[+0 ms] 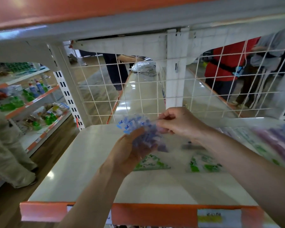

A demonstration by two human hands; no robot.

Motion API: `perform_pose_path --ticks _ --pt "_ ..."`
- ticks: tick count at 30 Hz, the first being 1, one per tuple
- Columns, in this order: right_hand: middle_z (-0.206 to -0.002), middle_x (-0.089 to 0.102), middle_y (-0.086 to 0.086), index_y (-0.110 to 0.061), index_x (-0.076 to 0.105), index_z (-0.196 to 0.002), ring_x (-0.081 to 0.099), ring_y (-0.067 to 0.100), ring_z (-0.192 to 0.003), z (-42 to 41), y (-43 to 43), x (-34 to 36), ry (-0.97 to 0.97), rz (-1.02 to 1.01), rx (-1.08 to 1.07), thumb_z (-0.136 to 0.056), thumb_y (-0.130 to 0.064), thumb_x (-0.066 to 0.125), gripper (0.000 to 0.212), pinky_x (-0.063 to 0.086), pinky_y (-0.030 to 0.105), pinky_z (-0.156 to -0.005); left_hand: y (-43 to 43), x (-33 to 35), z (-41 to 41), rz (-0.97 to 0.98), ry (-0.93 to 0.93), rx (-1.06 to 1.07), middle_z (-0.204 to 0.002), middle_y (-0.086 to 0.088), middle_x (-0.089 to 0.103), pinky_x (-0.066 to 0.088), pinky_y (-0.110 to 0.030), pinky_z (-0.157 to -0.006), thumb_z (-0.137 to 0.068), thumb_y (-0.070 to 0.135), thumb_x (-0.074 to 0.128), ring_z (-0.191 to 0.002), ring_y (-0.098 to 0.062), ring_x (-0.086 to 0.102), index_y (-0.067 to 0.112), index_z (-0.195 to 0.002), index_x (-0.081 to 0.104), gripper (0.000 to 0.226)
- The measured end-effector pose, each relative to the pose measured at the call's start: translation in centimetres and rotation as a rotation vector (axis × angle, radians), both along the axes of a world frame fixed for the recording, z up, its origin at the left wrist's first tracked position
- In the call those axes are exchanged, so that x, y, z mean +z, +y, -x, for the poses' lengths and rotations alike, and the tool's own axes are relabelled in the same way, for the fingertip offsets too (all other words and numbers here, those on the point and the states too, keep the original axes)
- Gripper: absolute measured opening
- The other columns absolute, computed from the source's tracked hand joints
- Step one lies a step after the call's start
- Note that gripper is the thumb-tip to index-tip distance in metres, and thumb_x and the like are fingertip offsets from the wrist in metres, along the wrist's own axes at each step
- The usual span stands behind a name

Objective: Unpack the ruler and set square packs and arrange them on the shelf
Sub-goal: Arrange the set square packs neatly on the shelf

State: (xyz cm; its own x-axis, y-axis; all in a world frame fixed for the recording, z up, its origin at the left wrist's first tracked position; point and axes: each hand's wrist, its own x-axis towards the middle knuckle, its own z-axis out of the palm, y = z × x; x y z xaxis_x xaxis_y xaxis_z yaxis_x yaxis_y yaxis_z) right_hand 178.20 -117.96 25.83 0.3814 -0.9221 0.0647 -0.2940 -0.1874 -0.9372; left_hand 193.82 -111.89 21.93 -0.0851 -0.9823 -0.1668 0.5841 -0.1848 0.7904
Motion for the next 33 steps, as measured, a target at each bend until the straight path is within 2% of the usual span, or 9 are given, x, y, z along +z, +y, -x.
perform_pose_path --ticks 4,9,13,17,19,23,26,29,33 --pt "-0.068 0.065 0.008 -0.007 0.062 -0.081 0.061 0.002 -0.048 0.8 0.1 0.4 -0.085 -0.016 -0.062 -0.088 -0.005 0.065 0.008 0.046 0.014 -0.047 -0.2 0.3 0.8 -0.098 0.087 -0.061 -0.096 -0.019 0.063 0.059 -0.031 -0.061 -0.081 0.018 0.056 -0.073 -0.026 0.065 0.000 -0.106 0.066 0.032" --pt "-0.076 0.063 0.002 -0.015 0.062 -0.078 0.059 0.002 -0.059 1.4 0.3 0.2 0.001 0.025 -0.085 -0.087 -0.011 0.067 0.011 0.046 0.013 -0.050 -0.3 0.5 1.1 -0.125 0.050 -0.138 -0.098 -0.021 0.063 0.058 -0.033 -0.056 -0.092 0.018 0.048 -0.099 -0.039 0.053 -0.003 -0.116 0.057 0.033" --pt "-0.070 0.061 -0.001 -0.017 0.066 -0.077 0.053 0.006 -0.062 2.4 0.4 0.4 0.025 0.090 -0.081 -0.085 -0.011 0.069 0.010 0.045 0.012 -0.053 -0.5 0.8 0.6 -0.101 0.050 -0.100 -0.102 -0.022 0.064 0.058 -0.032 -0.055 -0.094 0.026 0.049 -0.084 -0.033 0.054 0.000 -0.114 0.060 0.035" --pt "-0.074 0.069 0.005 -0.011 0.066 -0.084 0.062 0.008 -0.062 2.8 0.8 0.3 -0.034 0.046 -0.040 -0.088 -0.006 0.065 0.006 0.048 0.012 -0.053 -0.2 1.1 0.7 -0.089 0.033 -0.113 -0.101 -0.022 0.067 0.059 -0.035 -0.063 -0.085 0.036 0.053 -0.075 -0.031 0.060 0.002 -0.092 0.075 0.041" --pt "-0.073 0.066 0.000 -0.014 0.068 -0.082 0.058 0.006 -0.064 2.9 0.8 0.2 -0.013 0.085 -0.074 -0.086 -0.008 0.067 0.007 0.047 0.013 -0.057 0.0 1.2 0.7 -0.080 0.034 -0.131 -0.103 -0.022 0.066 0.059 -0.036 -0.063 -0.086 0.035 0.053 -0.074 -0.032 0.063 0.001 -0.098 0.072 0.040" --pt "-0.069 0.061 -0.002 -0.011 0.071 -0.085 0.052 0.006 -0.062 3.5 0.7 0.3 -0.010 0.100 -0.120 -0.084 -0.013 0.070 0.003 0.050 0.027 -0.069 0.2 1.0 0.7 -0.047 0.074 -0.159 -0.104 -0.021 0.067 0.060 -0.038 -0.067 -0.087 0.028 0.052 -0.081 -0.036 0.059 0.001 -0.099 0.070 0.035" --pt "-0.071 0.067 0.001 -0.007 0.069 -0.088 0.058 0.008 -0.061 3.9 0.7 0.4 -0.066 0.019 -0.130 -0.086 -0.010 0.067 0.005 0.052 0.036 -0.075 0.5 1.1 0.6 -0.001 0.061 -0.160 -0.093 -0.020 0.068 0.057 -0.032 -0.057 -0.096 0.025 0.044 -0.060 -0.032 0.059 0.001 -0.092 0.071 0.037" --pt "-0.072 0.067 0.002 -0.009 0.068 -0.086 0.059 0.009 -0.064 4.2 0.7 0.5 -0.051 -0.007 -0.146 -0.086 -0.009 0.066 0.002 0.048 0.026 -0.065 0.6 1.5 0.5 -0.007 0.043 -0.104 -0.087 -0.018 0.069 0.054 -0.026 -0.049 -0.094 0.019 0.045 -0.050 -0.026 0.057 0.002 -0.087 0.065 0.028" --pt "-0.070 0.061 0.008 -0.004 0.068 -0.085 0.056 0.014 -0.064 4.7 0.9 0.8 -0.120 -0.034 -0.205 -0.085 -0.006 0.067 0.002 0.051 0.023 -0.058 0.3 1.4 0.1 -0.061 0.019 -0.001 -0.095 -0.017 0.069 0.057 -0.027 -0.052 -0.090 0.014 0.053 -0.056 -0.025 0.061 0.003 -0.088 0.065 0.016"
